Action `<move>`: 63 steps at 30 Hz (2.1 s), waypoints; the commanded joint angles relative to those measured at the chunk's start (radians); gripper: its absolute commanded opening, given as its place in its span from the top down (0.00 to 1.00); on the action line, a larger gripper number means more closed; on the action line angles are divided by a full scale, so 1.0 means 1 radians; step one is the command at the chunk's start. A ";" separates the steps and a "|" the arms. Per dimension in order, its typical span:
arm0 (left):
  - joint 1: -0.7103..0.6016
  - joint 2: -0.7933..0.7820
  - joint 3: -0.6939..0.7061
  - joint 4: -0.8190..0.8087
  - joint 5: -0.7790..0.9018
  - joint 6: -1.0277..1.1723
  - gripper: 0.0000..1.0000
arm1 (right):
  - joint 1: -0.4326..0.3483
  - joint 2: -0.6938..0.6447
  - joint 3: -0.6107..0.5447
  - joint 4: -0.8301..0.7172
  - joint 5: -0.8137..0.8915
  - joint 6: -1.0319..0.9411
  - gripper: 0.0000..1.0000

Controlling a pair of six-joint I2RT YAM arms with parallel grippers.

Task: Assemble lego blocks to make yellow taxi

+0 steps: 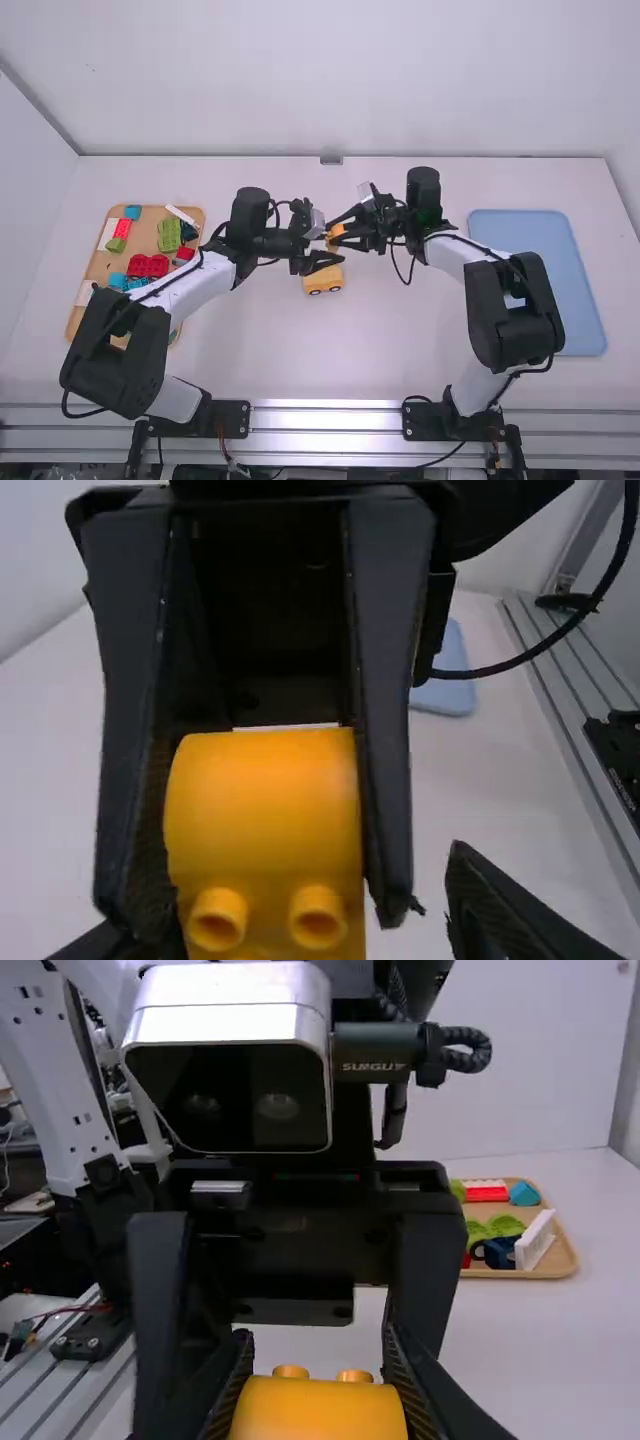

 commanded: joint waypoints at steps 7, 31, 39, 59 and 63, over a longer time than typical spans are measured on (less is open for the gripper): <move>-0.002 0.006 0.008 -0.001 0.031 0.014 0.60 | 0.002 -0.016 0.028 -0.003 0.006 -0.017 0.89; -0.002 0.006 0.155 -0.735 -0.884 -0.112 0.97 | -0.051 -0.018 0.031 -0.196 0.903 0.055 0.02; -0.002 0.006 0.084 -0.872 -0.906 0.291 0.94 | -0.051 -0.018 0.068 -0.431 1.023 -0.139 0.02; -0.002 0.240 0.106 -0.763 -0.905 0.573 0.98 | -0.048 -0.018 0.131 -0.614 0.946 -0.259 0.01; -0.002 0.285 0.176 -0.866 -0.902 0.701 0.98 | -0.049 -0.018 0.131 -0.629 0.946 -0.260 0.01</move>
